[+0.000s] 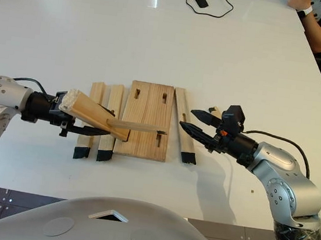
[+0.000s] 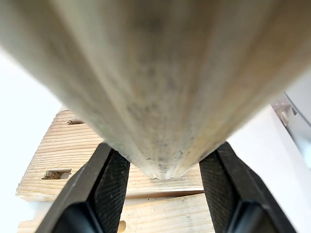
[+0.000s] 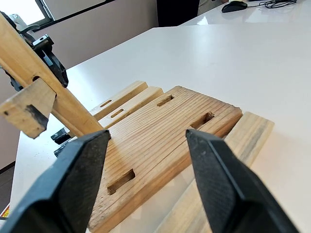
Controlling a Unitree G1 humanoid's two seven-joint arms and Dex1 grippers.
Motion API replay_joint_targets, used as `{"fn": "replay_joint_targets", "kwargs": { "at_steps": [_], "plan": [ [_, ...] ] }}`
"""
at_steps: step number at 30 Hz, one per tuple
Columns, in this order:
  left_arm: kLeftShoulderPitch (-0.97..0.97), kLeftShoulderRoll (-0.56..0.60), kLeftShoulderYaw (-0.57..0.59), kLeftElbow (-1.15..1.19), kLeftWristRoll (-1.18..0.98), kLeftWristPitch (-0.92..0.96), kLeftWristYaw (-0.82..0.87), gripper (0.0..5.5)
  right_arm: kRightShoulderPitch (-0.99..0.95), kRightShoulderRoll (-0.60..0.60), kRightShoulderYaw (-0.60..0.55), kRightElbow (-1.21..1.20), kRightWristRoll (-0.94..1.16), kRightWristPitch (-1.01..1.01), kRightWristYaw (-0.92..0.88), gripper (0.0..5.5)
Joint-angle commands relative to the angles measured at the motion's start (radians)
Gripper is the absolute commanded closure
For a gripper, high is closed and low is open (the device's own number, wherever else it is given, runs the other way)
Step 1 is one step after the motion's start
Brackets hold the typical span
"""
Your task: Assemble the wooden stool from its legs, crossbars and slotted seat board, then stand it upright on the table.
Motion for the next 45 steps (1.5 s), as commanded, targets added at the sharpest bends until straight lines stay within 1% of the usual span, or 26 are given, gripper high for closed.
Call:
{"fn": "replay_joint_targets", "kwargs": {
  "at_steps": [1,6,9,10,15,18,20,23,25,27,29,32,34,37,40,45],
  "plan": [
    [0.066,0.028,-0.087,0.036,0.124,0.055,0.039,3.42,0.005,0.015,0.015,-0.013,-0.011,-0.008,-0.012,2.61],
    [0.057,0.026,-0.127,0.055,0.123,0.143,0.094,3.42,0.019,0.027,0.030,-0.026,-0.017,-0.009,-0.021,2.61],
    [0.020,0.014,-0.127,0.059,0.089,0.211,0.131,3.42,0.025,0.030,0.036,-0.030,-0.020,-0.012,-0.025,2.61],
    [0.009,0.012,-0.127,0.060,0.085,0.221,0.140,3.09,0.026,0.030,0.037,-0.030,-0.021,-0.013,-0.026,2.61],
    [-0.006,0.020,-0.111,0.043,0.110,0.242,0.160,2.37,0.035,0.033,0.025,-0.029,-0.021,-0.018,-0.027,2.61],
    [0.009,0.041,-0.058,0.046,0.118,0.244,0.183,2.37,0.051,0.032,0.009,-0.036,-0.017,-0.023,-0.029,2.61],
    [0.037,0.064,0.016,0.021,0.087,0.274,0.199,2.37,0.073,0.033,-0.010,-0.046,-0.013,-0.028,-0.034,2.61],
    [0.081,0.086,0.094,-0.007,0.087,0.323,0.248,2.37,0.115,0.040,-0.032,-0.065,-0.015,-0.038,-0.043,2.61],
    [0.158,0.108,0.140,-0.042,0.117,0.338,0.286,2.37,0.150,0.046,-0.047,-0.081,-0.018,-0.046,-0.050,2.61],
    [0.244,0.114,0.184,-0.115,0.114,0.393,0.327,2.37,0.191,0.053,-0.072,-0.102,-0.015,-0.054,-0.059,2.61],
    [0.301,0.114,0.198,-0.185,0.109,0.446,0.360,2.37,0.227,0.060,-0.099,-0.120,-0.009,-0.060,-0.070,2.61],
    [0.354,0.115,0.192,-0.254,0.120,0.503,0.401,2.37,0.245,0.064,-0.121,-0.127,-0.012,-0.065,-0.080,2.61],
    [0.345,0.107,0.182,-0.258,0.131,0.540,0.437,2.37,0.248,0.067,-0.126,-0.129,-0.014,-0.067,-0.085,2.61],
    [0.335,0.110,0.152,-0.251,0.159,0.547,0.463,2.37,0.234,0.074,-0.111,-0.125,-0.024,-0.066,-0.094,2.61],
    [0.336,0.134,0.110,-0.211,0.220,0.499,0.466,2.37,0.232,0.080,-0.093,-0.126,-0.036,-0.069,-0.102,2.61],
    [0.305,0.169,0.074,-0.059,0.296,0.382,0.434,2.37,0.243,0.084,-0.087,-0.123,-0.047,-0.079,-0.109,2.61]
  ]
}}
